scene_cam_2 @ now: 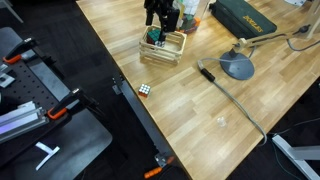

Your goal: Remove the Rubik's cube from the wooden box and put it on the table

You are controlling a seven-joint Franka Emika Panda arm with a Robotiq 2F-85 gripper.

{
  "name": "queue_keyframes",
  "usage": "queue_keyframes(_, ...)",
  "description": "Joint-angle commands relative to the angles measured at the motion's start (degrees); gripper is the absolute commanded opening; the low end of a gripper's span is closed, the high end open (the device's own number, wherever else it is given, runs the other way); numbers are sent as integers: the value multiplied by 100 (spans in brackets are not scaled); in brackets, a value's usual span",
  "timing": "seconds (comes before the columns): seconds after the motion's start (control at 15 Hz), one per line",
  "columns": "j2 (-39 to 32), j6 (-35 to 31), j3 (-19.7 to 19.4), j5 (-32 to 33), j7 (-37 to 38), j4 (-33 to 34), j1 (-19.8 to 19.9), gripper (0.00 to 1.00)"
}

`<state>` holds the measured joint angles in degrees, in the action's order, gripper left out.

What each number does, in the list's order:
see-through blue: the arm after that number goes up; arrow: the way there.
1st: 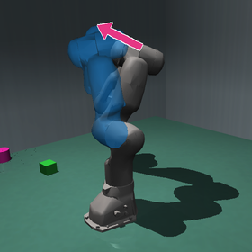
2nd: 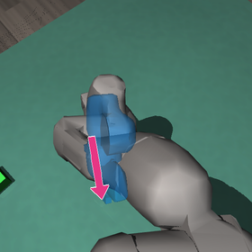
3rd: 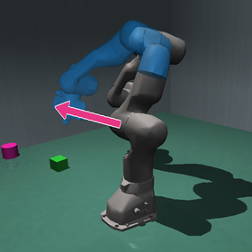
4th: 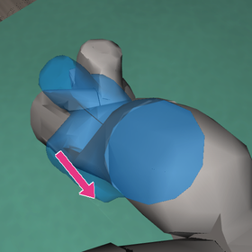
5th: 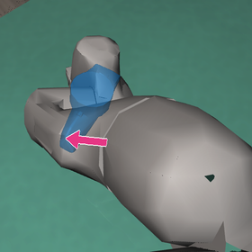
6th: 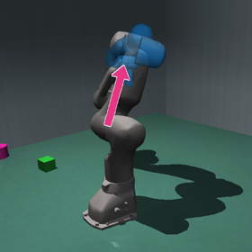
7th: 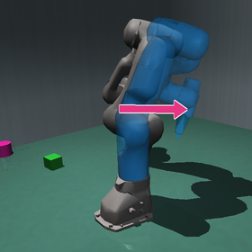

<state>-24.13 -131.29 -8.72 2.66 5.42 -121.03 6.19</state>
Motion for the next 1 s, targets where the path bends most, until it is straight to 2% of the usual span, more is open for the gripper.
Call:
queue_keyframes(0.0, -130, 463, 63, 178, -632, 325, 125, 100)
queue_keyframes(0.4, -178, 888, 150, 25, -1485, 480, 333, 100)
queue_keyframes(0.47, -209, 936, 163, 8, -1525, 556, 340, 100)
queue_keyframes(0.53, -103, 675, 96, 113, -1304, 332, 268, 100)
queue_keyframes(0.93, -189, 777, 124, 108, -1356, 459, 278, 100)
